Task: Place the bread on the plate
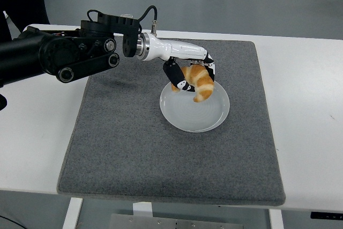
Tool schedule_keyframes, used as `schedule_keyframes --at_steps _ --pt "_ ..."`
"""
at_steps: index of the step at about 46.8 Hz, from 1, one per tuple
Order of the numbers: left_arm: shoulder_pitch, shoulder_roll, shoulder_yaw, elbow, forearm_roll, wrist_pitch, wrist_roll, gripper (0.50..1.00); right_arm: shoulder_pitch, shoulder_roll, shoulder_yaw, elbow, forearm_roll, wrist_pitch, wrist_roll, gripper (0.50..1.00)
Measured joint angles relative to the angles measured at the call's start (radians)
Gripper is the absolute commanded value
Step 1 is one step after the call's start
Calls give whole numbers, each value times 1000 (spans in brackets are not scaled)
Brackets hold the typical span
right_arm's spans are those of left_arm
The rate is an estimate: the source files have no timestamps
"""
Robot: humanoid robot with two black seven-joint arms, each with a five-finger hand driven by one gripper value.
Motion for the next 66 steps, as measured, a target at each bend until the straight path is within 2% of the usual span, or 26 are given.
schedule_keyframes --at_steps 6,21,48,66 --pt "18 0 2 2 12 6 1 500 0 0 0 0 0 0 0 954" --pt "40 -4 53 15 69 66 2 500 0 0 0 0 0 0 0 954" --pt "92 -59 53 55 71 148 2 500 0 0 0 0 0 0 0 954" --pt "110 -61 54 76 71 154 5 500 0 0 0 0 0 0 0 952"
